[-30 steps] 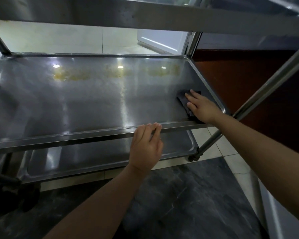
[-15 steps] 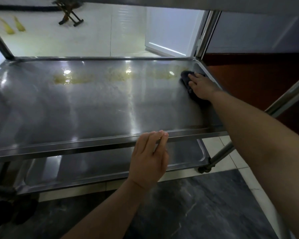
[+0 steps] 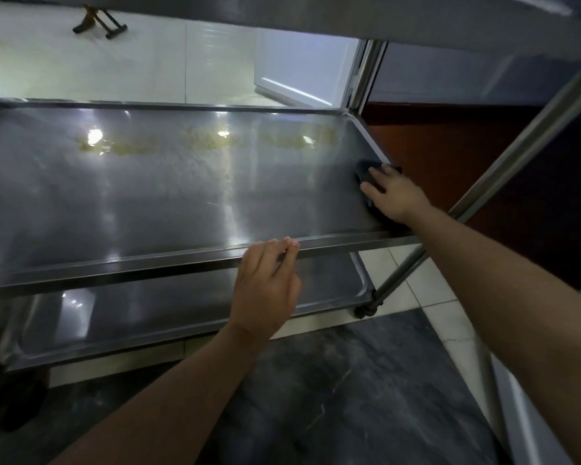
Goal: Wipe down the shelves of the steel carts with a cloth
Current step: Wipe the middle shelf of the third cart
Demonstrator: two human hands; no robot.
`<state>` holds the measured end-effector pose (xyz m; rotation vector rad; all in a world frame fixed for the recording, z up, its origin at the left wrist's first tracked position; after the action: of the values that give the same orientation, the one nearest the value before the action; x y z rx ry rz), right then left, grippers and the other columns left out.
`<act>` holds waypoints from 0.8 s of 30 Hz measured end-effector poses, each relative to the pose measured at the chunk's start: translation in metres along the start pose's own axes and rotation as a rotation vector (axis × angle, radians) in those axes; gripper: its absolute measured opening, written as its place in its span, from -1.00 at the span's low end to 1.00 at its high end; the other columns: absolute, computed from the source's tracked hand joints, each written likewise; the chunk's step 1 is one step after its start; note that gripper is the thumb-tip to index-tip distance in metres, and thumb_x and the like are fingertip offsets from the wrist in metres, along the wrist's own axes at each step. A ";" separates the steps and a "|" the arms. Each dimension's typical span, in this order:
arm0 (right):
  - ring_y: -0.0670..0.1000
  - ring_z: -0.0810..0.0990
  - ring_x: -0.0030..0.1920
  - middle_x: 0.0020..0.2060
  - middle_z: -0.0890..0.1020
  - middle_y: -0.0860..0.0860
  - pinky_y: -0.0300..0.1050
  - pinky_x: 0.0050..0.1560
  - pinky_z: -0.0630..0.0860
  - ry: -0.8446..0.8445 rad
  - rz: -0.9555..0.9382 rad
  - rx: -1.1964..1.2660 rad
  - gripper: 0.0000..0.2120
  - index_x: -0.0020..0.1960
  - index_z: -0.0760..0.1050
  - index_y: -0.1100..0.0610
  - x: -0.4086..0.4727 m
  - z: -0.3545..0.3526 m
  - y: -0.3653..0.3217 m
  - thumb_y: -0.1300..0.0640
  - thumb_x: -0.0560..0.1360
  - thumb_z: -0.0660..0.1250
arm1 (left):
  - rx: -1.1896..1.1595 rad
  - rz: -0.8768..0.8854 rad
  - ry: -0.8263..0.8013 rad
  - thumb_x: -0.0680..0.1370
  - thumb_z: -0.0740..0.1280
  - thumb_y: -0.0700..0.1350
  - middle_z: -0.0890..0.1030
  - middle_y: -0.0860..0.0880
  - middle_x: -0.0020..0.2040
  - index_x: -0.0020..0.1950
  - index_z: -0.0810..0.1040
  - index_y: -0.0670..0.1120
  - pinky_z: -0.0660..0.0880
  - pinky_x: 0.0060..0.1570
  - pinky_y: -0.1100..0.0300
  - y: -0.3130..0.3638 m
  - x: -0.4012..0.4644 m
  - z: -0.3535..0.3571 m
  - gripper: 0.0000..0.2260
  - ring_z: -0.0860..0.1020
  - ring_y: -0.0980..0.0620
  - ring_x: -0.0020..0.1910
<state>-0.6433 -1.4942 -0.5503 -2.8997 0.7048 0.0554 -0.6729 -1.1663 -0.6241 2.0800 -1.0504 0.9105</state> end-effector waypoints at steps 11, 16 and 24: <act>0.25 0.23 0.51 0.61 0.11 0.07 0.19 0.41 0.28 -0.061 0.097 -0.172 -0.42 0.61 0.09 -0.03 -0.103 0.000 -0.026 -0.20 0.64 0.01 | -0.066 -0.091 -0.220 0.56 0.23 -0.12 0.60 -0.13 0.22 0.33 0.59 -0.20 0.50 0.18 -0.14 0.000 0.003 -0.021 -0.62 0.53 -0.21 0.13; 0.27 0.27 0.48 0.59 0.19 0.05 0.20 0.41 0.31 0.007 0.106 -0.120 -0.45 0.58 0.17 -0.05 -0.139 0.007 -0.058 -0.20 0.64 0.04 | -0.192 -0.063 -0.353 0.53 0.23 -0.14 0.59 -0.15 0.23 0.28 0.61 -0.23 0.52 0.19 -0.12 -0.005 0.013 -0.044 -0.62 0.53 -0.23 0.16; 0.29 0.27 0.45 0.58 0.20 0.05 0.20 0.38 0.27 0.065 -0.062 -0.045 -0.49 0.57 0.19 -0.05 -0.178 0.029 -0.182 -0.17 0.66 0.07 | 0.000 -0.060 -0.260 0.57 0.29 -0.18 0.57 -0.17 0.29 0.29 0.61 -0.20 0.39 0.35 -0.13 -0.088 -0.033 -0.143 -0.68 0.50 -0.25 0.25</act>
<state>-0.7181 -1.2493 -0.5394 -2.9769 0.6307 -0.0308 -0.6550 -1.0000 -0.5892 2.2602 -1.1109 0.6209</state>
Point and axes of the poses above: each hand's wrist, its own x-axis towards the middle knuckle, its own z-axis out of the palm, y = z × x, the point moved 3 cm from there along x, towards the middle knuckle
